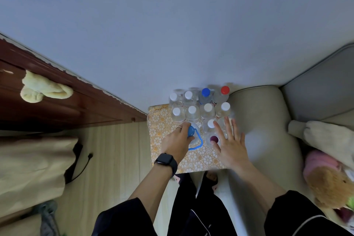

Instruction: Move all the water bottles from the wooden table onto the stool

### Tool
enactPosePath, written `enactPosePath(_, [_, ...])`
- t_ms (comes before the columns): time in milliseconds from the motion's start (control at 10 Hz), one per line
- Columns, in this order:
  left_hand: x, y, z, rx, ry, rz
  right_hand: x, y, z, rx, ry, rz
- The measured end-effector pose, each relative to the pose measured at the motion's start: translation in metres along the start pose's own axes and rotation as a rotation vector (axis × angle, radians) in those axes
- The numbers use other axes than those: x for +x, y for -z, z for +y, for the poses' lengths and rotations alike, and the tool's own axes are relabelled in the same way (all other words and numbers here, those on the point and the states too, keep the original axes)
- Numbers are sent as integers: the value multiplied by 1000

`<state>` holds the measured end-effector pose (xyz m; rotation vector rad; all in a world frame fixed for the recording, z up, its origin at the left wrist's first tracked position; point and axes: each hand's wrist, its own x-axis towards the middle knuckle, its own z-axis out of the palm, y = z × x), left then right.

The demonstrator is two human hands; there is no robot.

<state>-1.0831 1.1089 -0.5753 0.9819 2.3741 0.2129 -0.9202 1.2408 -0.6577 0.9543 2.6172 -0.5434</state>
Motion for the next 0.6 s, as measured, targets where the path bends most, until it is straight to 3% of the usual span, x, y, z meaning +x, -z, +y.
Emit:
enactPosePath(400, [-33,43,2,-64,15,-96,-21,86,-17,30,29,-108])
enactPosePath(600, [-53,88,12,10,-37,7,-33,154,-33,10,169,-45])
